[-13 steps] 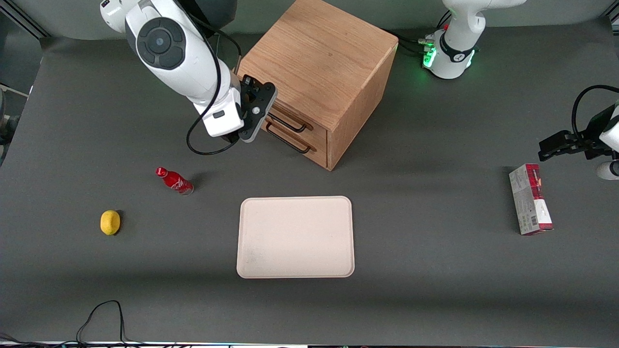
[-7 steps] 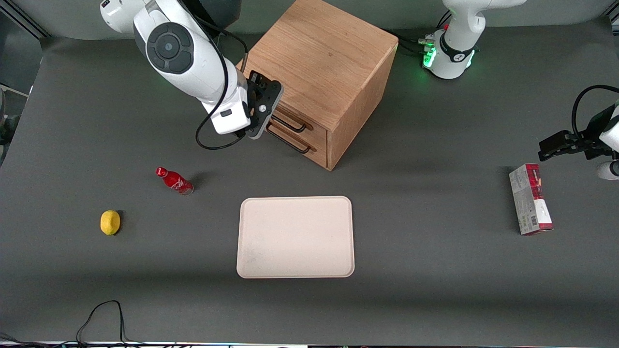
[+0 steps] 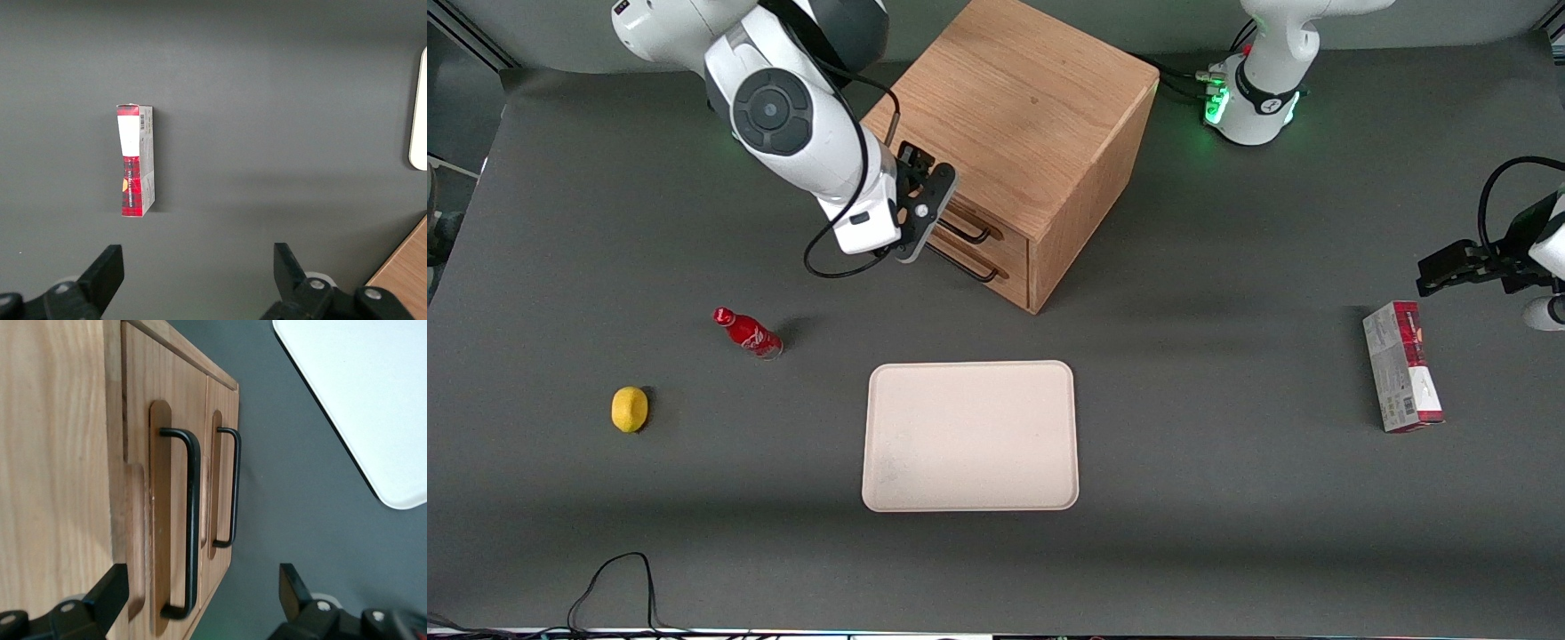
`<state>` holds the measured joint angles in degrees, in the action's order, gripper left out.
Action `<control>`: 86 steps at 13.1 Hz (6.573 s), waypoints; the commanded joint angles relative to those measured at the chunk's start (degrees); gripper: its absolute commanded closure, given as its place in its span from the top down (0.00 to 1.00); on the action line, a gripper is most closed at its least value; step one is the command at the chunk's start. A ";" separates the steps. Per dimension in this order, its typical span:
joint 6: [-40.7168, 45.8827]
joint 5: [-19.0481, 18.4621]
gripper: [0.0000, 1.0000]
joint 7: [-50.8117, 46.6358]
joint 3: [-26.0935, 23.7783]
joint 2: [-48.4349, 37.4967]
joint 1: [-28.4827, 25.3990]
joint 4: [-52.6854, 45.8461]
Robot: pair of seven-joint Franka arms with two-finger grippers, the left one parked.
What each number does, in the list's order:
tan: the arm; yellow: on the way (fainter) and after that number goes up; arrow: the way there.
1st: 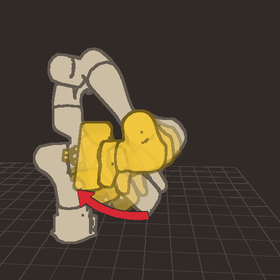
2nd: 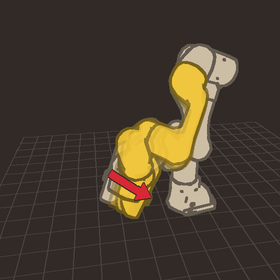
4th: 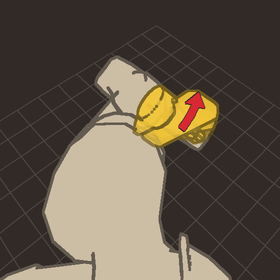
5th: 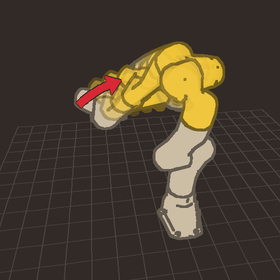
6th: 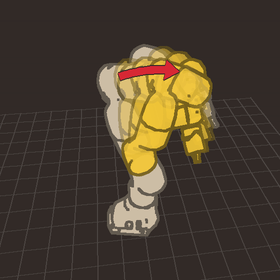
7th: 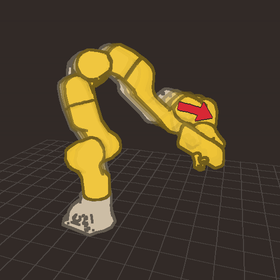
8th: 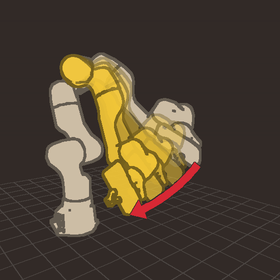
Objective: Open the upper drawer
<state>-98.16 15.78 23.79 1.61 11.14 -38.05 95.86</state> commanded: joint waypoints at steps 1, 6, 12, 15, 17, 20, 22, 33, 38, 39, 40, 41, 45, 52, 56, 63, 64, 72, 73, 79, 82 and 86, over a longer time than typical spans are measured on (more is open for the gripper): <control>-4.30 0.66 1.00 -1.38 0.33 -2.09 -0.97 4.50; -8.80 -0.92 1.00 -1.20 0.68 -2.62 -1.85 8.38; -12.57 -1.63 1.00 -0.59 1.12 -2.79 -2.03 11.88; -13.37 -1.45 1.00 -0.68 0.94 -2.09 -2.90 12.51; -13.37 -1.45 1.00 -0.94 0.94 -2.00 -4.05 12.60; -16.52 -1.54 1.00 -0.76 1.12 -0.86 -4.05 13.47; -18.81 -1.63 1.00 -0.68 1.12 -0.07 -4.05 14.26; -18.91 -4.27 1.00 2.66 5.24 -1.12 -3.70 13.04; -19.35 -4.35 1.00 4.60 6.65 0.19 -3.61 12.25; -19.35 -4.44 1.00 4.60 6.83 0.37 -3.35 11.72; -19.35 -4.44 1.00 4.60 7.79 0.63 -3.17 11.46; -19.44 -4.44 1.00 4.60 7.97 0.72 -3.08 11.37; -19.09 -4.62 1.00 4.69 9.20 2.83 -1.94 8.56; -18.74 -8.21 1.00 4.95 9.20 6.78 1.66 2.76; -18.65 -8.31 1.00 7.05 9.20 9.06 4.47 0.12; -15.40 -8.13 1.00 9.51 9.20 12.50 8.61 -6.29; -15.31 -7.96 1.00 9.95 9.20 13.02 9.04 -6.73; -15.22 -7.78 1.00 9.87 9.20 13.47 10.72 -7.53; -13.74 -7.69 1.00 9.78 9.20 13.12 10.63 -7.97; -1.70 -7.52 1.00 9.52 9.64 13.20 11.94 -18.50; 1.91 -7.25 1.00 8.99 9.64 12.50 13.52 -23.07; 6.04 -7.25 1.00 3.30 11.30 8.56 16.95 -23.97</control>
<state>-94.74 8.22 30.92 12.32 21.85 -22.53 72.40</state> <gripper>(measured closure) 0.000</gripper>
